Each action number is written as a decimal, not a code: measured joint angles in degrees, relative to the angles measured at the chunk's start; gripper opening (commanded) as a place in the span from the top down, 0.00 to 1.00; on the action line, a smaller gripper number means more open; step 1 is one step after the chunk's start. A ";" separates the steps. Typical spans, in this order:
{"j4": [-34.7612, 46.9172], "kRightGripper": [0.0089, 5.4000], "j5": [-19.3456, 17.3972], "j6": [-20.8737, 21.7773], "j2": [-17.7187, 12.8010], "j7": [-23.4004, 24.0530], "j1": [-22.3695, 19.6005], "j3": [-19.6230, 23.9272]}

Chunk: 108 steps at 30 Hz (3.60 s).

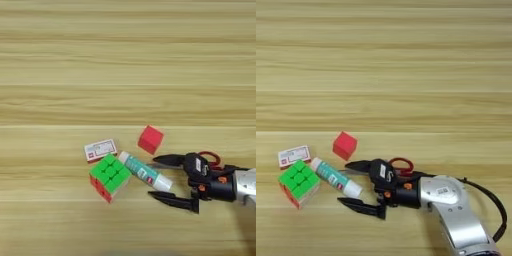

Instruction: Move the objects on the table

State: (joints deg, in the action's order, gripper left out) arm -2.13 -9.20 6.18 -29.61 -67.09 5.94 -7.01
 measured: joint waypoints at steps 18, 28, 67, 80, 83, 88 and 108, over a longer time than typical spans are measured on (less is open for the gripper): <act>-1.37 0.68 0.07 0.70 -0.08 0.55 -0.47 -0.05; -2.15 0.68 -0.04 0.91 -0.08 0.60 -1.01 0.09; -15.84 0.68 -1.91 2.30 -1.12 8.13 -12.88 12.02; -23.87 0.68 0.52 5.16 -0.49 8.25 -13.77 11.06; -25.61 0.68 0.92 5.85 -0.40 8.30 -14.15 10.96; -27.46 0.68 1.29 6.97 -0.40 8.31 -14.48 10.79; -26.46 0.25 0.56 6.93 -0.37 8.01 -15.55 11.30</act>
State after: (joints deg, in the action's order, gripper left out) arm -28.59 -8.64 13.11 -29.98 -59.08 -9.61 4.29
